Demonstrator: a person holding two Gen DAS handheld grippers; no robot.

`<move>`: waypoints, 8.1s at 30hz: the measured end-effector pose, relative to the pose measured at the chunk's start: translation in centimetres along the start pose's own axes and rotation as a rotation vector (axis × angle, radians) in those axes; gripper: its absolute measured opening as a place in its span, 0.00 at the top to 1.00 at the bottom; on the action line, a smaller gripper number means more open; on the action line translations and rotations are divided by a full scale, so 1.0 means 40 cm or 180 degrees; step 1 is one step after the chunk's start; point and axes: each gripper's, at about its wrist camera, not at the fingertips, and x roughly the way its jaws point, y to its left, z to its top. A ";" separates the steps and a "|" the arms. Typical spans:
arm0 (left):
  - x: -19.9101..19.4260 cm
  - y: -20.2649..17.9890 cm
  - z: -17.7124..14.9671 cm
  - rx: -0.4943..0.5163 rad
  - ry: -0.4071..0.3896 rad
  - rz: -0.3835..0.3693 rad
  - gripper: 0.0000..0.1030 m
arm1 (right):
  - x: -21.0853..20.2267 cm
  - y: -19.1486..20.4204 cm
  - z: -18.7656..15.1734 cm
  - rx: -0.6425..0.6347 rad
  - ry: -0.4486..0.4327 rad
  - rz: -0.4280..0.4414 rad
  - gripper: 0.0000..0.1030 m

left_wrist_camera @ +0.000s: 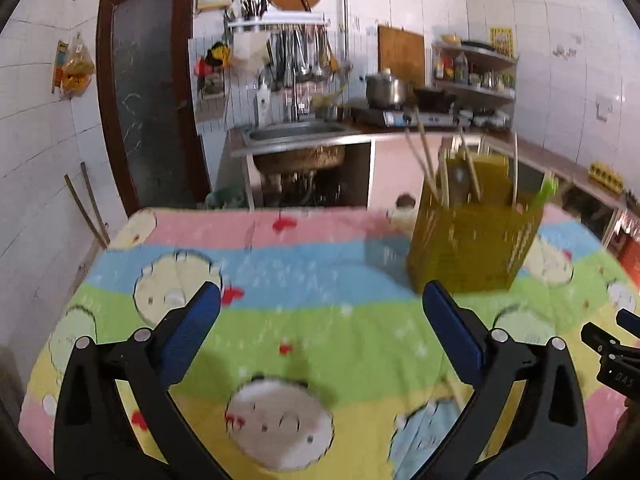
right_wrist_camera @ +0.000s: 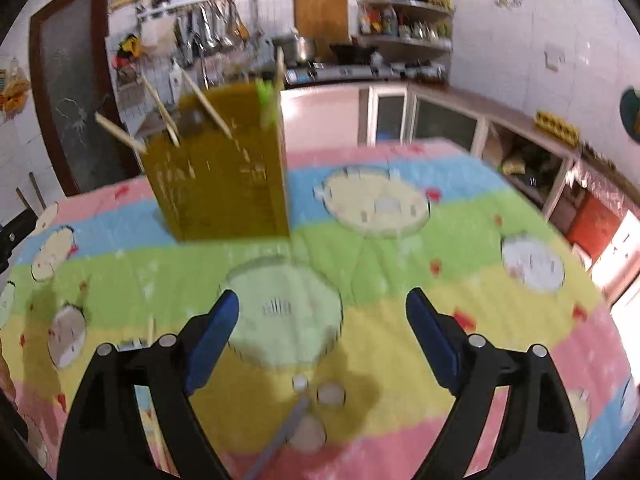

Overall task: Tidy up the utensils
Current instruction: 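Move the right tool to the blue spoon while the left tool moves to the wooden chopstick, then close the right tool on the blue plastic spoon handle while the left tool lowers to the chopstick, then close the left tool on the wooden chopstick while the right tool holds the blue spoon, then lift and carry the chopstick in the left tool toward the holder while the right tool carries the blue spoon, then lower the left tool's chopstick into the holder while the right tool lowers the blue spoon in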

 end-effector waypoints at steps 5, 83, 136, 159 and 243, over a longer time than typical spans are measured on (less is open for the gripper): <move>0.020 0.000 -0.094 0.0006 0.0272 -0.0095 0.05 | 0.013 -0.006 -0.072 0.0077 0.0144 -0.0093 0.18; 0.199 -0.239 -0.174 0.0019 0.1516 -0.0546 0.86 | 0.150 -0.007 -0.081 -0.0047 0.0767 0.0327 0.88; 0.084 -0.098 -0.128 -0.0152 0.0887 -0.0630 0.96 | 0.076 0.002 -0.102 -0.0138 0.0294 0.0103 0.49; 0.101 -0.121 -0.152 -0.0068 0.0937 -0.0620 0.96 | 0.128 0.028 -0.100 -0.0116 0.0524 0.0063 0.92; -0.138 -0.154 0.427 -0.0228 -0.0999 -0.0843 0.96 | -0.240 0.080 0.389 -0.0200 -0.1485 0.0498 0.93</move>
